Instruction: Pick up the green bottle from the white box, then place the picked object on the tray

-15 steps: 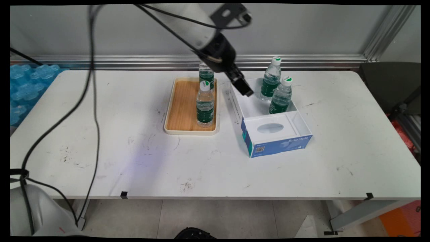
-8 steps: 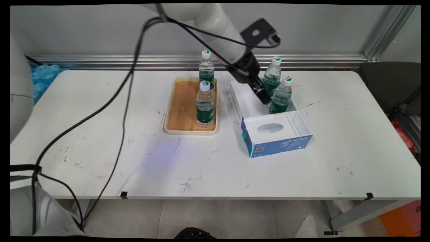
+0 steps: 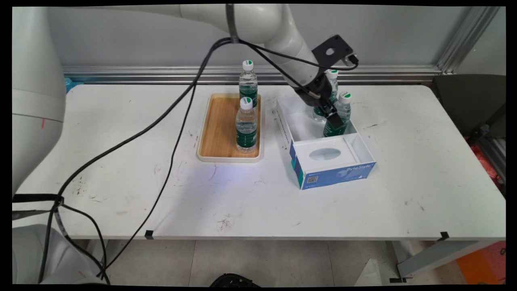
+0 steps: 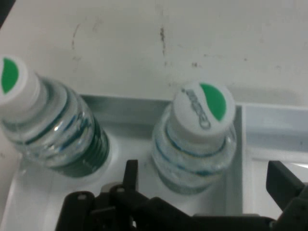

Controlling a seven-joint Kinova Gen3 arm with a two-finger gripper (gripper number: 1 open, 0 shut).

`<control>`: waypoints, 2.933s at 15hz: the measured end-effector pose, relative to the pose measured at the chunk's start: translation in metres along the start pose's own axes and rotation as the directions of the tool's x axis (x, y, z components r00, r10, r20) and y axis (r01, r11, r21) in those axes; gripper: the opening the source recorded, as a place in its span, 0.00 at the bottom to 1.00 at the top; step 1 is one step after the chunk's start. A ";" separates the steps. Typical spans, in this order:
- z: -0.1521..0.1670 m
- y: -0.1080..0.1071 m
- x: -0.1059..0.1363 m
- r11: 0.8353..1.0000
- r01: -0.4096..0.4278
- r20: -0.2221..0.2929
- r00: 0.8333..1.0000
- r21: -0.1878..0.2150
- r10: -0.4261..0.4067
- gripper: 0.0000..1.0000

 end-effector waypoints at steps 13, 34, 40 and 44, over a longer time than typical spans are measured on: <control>0.035 -0.009 0.007 1.000 0.008 -0.039 0.999 -0.010 -0.009 0.00; -0.123 -0.013 0.034 1.000 0.020 -0.138 0.990 0.022 -0.017 0.00; -0.195 -0.029 0.009 0.997 0.003 -0.120 0.993 0.071 0.005 0.00; -0.250 -0.046 -0.025 0.994 0.014 -0.097 0.995 0.105 -0.004 0.00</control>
